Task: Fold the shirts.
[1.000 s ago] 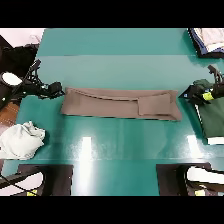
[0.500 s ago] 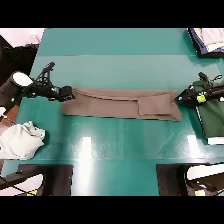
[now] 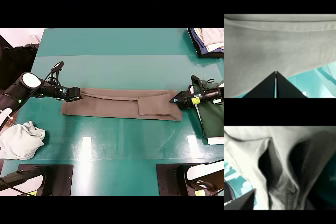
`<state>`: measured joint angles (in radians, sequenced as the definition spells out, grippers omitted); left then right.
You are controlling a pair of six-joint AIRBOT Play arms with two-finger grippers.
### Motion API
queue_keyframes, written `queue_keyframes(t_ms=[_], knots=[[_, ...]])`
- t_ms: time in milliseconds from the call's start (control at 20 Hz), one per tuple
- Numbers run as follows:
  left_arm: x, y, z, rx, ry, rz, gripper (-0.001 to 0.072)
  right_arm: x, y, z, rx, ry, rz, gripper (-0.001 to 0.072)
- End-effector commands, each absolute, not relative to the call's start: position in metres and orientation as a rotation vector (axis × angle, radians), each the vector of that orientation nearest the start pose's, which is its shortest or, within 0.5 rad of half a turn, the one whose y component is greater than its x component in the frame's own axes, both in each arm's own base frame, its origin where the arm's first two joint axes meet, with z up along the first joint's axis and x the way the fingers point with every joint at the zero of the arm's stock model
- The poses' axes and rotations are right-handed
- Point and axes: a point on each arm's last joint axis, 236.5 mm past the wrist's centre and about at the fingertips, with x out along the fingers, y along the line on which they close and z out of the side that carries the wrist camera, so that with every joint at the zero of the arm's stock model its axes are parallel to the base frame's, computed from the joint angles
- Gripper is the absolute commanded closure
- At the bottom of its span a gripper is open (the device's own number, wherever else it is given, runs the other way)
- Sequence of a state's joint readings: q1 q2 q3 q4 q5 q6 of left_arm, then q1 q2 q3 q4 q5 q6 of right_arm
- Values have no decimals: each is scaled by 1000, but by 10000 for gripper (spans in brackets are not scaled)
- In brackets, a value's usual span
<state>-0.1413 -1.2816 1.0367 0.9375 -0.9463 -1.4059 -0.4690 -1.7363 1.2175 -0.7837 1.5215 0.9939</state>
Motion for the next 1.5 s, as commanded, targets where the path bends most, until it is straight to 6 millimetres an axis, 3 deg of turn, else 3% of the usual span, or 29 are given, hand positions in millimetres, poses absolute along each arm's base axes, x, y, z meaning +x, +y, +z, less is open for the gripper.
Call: queue_keyframes(t_ms=[0, 50, 150, 200, 450, 550, 650, 900, 1000, 1200, 1450], knots=[[385, -171, 16, -408, 1151, -448, 676, 362, 19, -70, 787, 1459, 617, 219], [385, -171, 16, -408, 1151, -448, 676, 363, 21, -71, 778, 1459, 620, 301], [385, -171, 16, -407, 1152, -449, 684, 366, 20, -66, 765, 1438, 619, 642], [384, -171, 16, -407, 1153, -449, 685, 367, 20, -61, 751, 1420, 624, 694], [392, -179, 21, -448, 1152, -447, 686, 373, 19, -11, 688, 1329, 582, 697], [401, -203, 29, -399, 1127, -498, 686, 372, 25, 15, 686, 1302, 548, 697], [408, -241, 31, -324, 1119, -570, 686, 370, 39, 40, 667, 1276, 540, 697], [421, -341, -7, -210, 1167, -720, 686, 375, 100, 117, 531, 1235, 653, 697], [423, -368, -26, -186, 1186, -753, 686, 380, 132, 149, 467, 1189, 707, 697], [426, -387, -54, -184, 1220, -758, 685, 379, 196, 190, 368, 1154, 832, 697], [427, -385, -58, -172, 1217, -754, 685, 383, 259, 198, 294, 1171, 954, 697]])
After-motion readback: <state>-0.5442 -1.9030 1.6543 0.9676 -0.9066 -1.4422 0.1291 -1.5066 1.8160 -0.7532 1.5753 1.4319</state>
